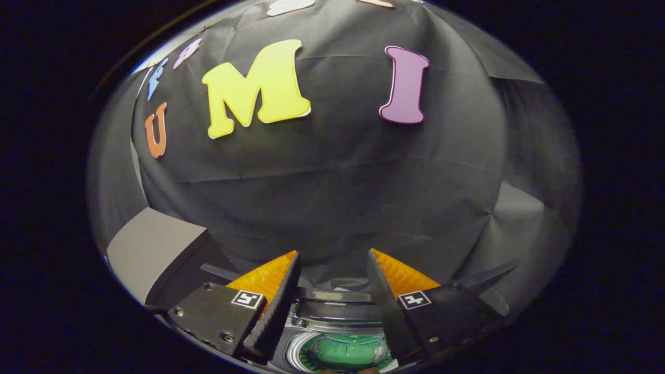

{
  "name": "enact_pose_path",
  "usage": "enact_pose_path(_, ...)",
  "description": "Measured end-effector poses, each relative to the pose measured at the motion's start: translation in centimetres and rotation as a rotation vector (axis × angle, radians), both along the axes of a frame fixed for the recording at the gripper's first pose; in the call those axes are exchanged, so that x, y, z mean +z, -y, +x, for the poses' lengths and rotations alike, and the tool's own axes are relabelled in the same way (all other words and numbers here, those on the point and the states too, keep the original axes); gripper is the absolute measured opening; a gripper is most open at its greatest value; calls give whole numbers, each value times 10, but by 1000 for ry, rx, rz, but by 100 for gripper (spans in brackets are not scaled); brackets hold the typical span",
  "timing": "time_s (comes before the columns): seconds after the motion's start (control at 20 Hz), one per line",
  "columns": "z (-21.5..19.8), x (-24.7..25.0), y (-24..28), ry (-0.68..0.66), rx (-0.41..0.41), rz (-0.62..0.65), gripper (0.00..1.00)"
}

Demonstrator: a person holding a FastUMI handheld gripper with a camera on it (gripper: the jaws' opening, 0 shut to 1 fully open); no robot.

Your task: Put the clothes into the washing machine and then close the washing machine lid.

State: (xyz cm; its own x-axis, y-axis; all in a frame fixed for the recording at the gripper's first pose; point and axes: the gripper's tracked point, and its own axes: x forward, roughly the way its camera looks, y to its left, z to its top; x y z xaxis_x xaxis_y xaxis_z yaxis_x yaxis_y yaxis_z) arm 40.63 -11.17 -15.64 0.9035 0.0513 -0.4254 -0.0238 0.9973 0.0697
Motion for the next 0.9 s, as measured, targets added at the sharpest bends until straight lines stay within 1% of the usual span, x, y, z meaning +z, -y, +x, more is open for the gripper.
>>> enact_pose_path(0.3, -26, -3, -2, 0, -26, -12, 81)
enact_pose_path(0.5, -51, -7, -5, -5, -37, -17, 81)
enact_pose_path(0.9, -101, -29, -10, -62, -70, -23, 81)
